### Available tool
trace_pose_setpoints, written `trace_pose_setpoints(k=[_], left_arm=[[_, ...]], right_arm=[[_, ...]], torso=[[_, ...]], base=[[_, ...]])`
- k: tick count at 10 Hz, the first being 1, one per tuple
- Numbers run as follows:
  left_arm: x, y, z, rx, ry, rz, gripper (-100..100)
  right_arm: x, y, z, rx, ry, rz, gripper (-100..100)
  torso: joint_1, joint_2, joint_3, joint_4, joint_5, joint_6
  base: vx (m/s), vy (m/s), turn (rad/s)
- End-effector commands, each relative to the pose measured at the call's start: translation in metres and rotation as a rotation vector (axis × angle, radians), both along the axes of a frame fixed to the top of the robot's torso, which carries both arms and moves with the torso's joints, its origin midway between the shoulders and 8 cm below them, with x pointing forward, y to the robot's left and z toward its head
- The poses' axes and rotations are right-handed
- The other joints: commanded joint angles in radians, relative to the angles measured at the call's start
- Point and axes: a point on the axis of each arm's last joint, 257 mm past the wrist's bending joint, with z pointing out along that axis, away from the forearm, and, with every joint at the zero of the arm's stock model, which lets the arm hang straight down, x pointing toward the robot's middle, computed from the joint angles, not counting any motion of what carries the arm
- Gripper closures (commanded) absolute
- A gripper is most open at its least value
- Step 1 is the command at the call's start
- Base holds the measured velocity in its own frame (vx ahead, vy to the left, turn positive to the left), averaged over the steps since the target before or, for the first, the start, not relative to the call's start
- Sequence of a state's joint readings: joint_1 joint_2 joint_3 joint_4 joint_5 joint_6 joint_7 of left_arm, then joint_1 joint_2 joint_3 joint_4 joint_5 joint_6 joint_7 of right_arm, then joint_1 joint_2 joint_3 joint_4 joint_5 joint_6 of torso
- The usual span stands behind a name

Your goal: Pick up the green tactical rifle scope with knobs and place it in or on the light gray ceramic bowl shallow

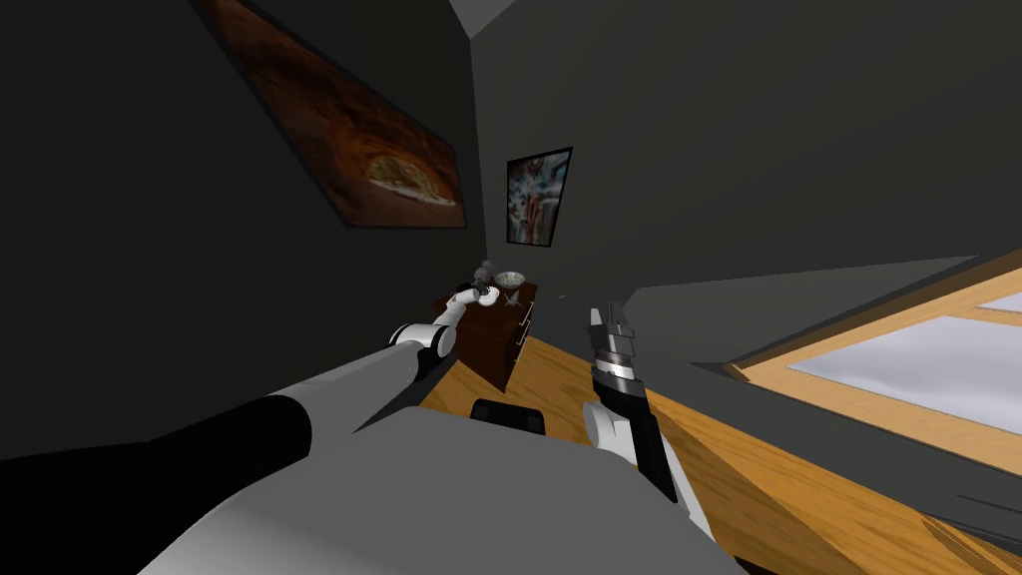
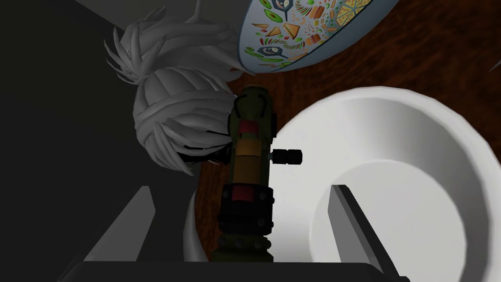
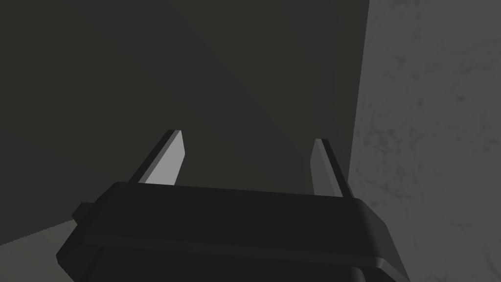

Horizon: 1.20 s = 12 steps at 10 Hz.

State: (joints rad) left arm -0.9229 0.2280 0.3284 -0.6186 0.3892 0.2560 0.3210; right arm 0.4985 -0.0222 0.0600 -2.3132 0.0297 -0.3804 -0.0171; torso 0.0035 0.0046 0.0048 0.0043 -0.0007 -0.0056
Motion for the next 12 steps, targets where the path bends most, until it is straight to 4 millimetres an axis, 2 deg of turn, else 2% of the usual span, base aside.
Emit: trace_pose_setpoints(k=[1,2,3,7,9,10,12], left_arm=[[0.000,0.000,0.000,0.000,0.000,0.000,-100],[0.000,0.000,0.000,0.000,0.000,0.000,0],[0.004,0.003,0.013,0.001,0.004,-0.006,-100],[0.012,0.008,0.041,0.002,0.012,-0.018,-100],[0.011,0.008,0.039,0.004,0.009,-0.017,-100],[0.011,0.008,0.039,0.003,0.011,-0.018,0],[0.011,0.008,0.039,0.003,0.011,-0.018,0]], right_arm=[[0.000,0.000,0.000,0.000,0.000,0.000,0],[0.000,0.000,0.000,0.000,0.000,0.000,0],[0.000,0.000,0.000,0.000,0.000,0.000,0],[0.000,0.000,0.000,0.000,0.000,0.000,0],[0.000,0.000,0.000,0.000,0.000,0.000,0],[0.000,0.000,0.000,0.000,0.000,0.000,0],[0.000,0.000,0.000,0.000,0.000,0.000,0]], torso=[[0.000,0.000,0.000,0.000,0.000,0.000],[0.000,0.000,0.000,0.000,0.000,0.000],[0.000,0.000,0.000,0.000,0.000,0.000],[-0.003,0.000,0.000,0.000,-0.001,0.000],[-0.002,0.000,0.000,0.000,-0.001,0.000],[-0.001,0.000,0.000,0.000,0.000,0.000],[0.000,0.000,0.000,0.000,0.000,0.000]], base=[[0.000,0.000,0.000],[0.000,0.000,0.000],[0.000,-0.028,0.029],[-0.002,-0.044,0.025],[0.001,-0.018,0.005],[0.000,0.000,0.000],[0.000,0.000,0.000]])
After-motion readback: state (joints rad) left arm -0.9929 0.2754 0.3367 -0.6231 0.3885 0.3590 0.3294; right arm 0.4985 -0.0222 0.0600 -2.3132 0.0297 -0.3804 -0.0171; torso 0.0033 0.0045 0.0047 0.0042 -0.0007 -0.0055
